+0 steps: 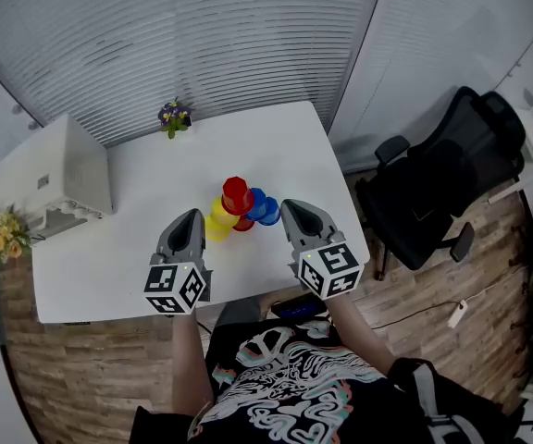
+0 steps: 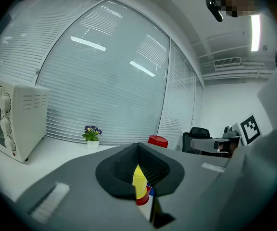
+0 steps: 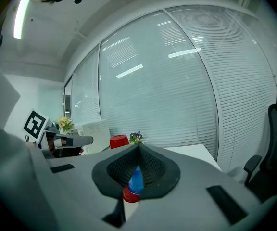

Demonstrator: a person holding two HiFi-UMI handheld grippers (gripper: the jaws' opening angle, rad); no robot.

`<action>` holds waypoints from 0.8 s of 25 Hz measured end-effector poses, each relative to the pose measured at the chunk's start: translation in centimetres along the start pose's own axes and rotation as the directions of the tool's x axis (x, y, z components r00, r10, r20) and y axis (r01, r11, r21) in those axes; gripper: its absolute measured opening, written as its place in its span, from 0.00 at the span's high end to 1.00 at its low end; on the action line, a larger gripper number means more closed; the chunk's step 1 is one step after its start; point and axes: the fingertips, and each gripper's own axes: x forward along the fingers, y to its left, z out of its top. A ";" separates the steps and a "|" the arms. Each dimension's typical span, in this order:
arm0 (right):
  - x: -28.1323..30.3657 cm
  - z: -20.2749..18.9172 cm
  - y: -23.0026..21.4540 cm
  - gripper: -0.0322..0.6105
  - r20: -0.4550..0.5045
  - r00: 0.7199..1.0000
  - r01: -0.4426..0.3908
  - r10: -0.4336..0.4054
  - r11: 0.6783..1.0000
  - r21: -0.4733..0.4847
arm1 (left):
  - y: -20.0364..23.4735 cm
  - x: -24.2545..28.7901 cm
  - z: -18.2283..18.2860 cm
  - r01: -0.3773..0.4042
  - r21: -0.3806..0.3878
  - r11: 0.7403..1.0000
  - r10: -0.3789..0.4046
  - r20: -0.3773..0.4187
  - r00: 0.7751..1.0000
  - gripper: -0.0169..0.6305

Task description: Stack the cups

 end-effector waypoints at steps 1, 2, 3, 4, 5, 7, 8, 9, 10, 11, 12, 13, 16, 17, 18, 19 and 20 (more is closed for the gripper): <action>0.0 0.0 0.0 0.95 -0.002 1.000 0.001 -0.001 1.000 -0.002 | 0.0 0.0 0.0 -0.001 -0.001 1.000 0.001 0.000 1.000 0.97; -0.1 -0.1 -0.1 0.95 -0.003 1.000 0.002 -0.002 1.000 -0.004 | 0.0 0.0 0.0 -0.002 -0.002 1.000 0.002 0.000 1.000 0.97; -0.1 -0.1 -0.1 0.95 -0.005 1.000 0.003 -0.003 1.000 -0.005 | 0.0 0.0 0.0 -0.003 -0.004 1.000 0.003 -0.001 1.000 0.97; -0.2 -0.1 -0.1 0.95 -0.007 1.000 0.005 -0.005 1.000 -0.005 | 0.0 0.0 0.0 -0.004 -0.006 1.000 0.004 -0.001 1.000 0.97; -0.3 -0.1 -0.2 0.95 -0.007 1.000 0.006 -0.006 1.000 -0.005 | -0.1 0.1 0.0 -0.004 -0.007 1.000 0.004 0.000 1.000 0.97; -0.4 -0.2 -0.2 0.95 -0.008 1.000 0.007 -0.007 1.000 -0.002 | -0.2 0.0 0.0 -0.003 -0.005 1.000 0.003 0.001 1.000 0.97; -0.5 -0.2 -0.2 0.95 -0.009 1.000 0.007 -0.007 1.000 0.000 | -0.3 0.0 0.1 -0.002 -0.004 1.000 0.002 0.001 1.000 0.97; -0.5 -0.3 -0.1 0.95 -0.009 1.000 0.006 -0.006 1.000 0.001 | -0.4 0.0 0.1 0.000 -0.003 1.000 0.000 0.001 1.000 0.97; -0.5 -0.3 -0.2 0.95 -0.010 1.000 0.005 -0.005 1.000 0.001 | -0.4 0.0 0.1 0.001 -0.003 1.000 -0.001 0.000 1.000 0.97; -0.5 -0.3 -0.2 0.95 -0.010 1.000 0.005 -0.005 1.000 0.002 | -0.5 0.0 0.0 0.002 -0.003 1.000 -0.002 -0.001 1.000 0.97; -0.5 -0.3 -0.2 0.95 -0.011 1.000 0.004 -0.004 1.000 0.002 | -0.5 0.0 0.0 0.003 -0.003 1.000 -0.003 -0.002 1.000 0.97; -0.5 -0.3 -0.2 0.95 -0.011 1.000 0.003 -0.003 1.000 0.002 | -0.5 0.0 0.0 0.003 -0.003 1.000 -0.003 -0.003 1.000 0.97; -0.4 -0.3 0.0 0.95 -0.011 1.000 -0.005 0.005 1.000 0.003 | -0.2 -0.2 0.0 0.000 -0.012 1.000 0.000 -0.002 1.000 0.97; -0.4 -0.3 0.1 0.95 -0.011 1.000 -0.006 0.006 1.000 0.003 | -0.1 -0.2 0.0 -0.002 -0.019 1.000 0.002 0.000 1.000 0.97; -0.5 -0.4 0.1 0.95 -0.012 1.000 -0.007 0.007 1.000 0.004 | 0.0 -0.3 0.0 -0.003 -0.026 1.000 0.003 0.002 1.000 0.97; -0.5 -0.4 0.1 0.95 -0.014 1.000 -0.007 0.007 1.000 0.005 | 0.1 -0.4 0.0 -0.003 -0.029 1.000 0.004 0.003 1.000 0.97; -0.5 -0.5 0.2 0.95 -0.014 1.000 -0.008 0.008 1.000 0.005 | 0.2 -0.4 0.0 -0.004 -0.031 1.000 0.004 0.003 1.000 0.97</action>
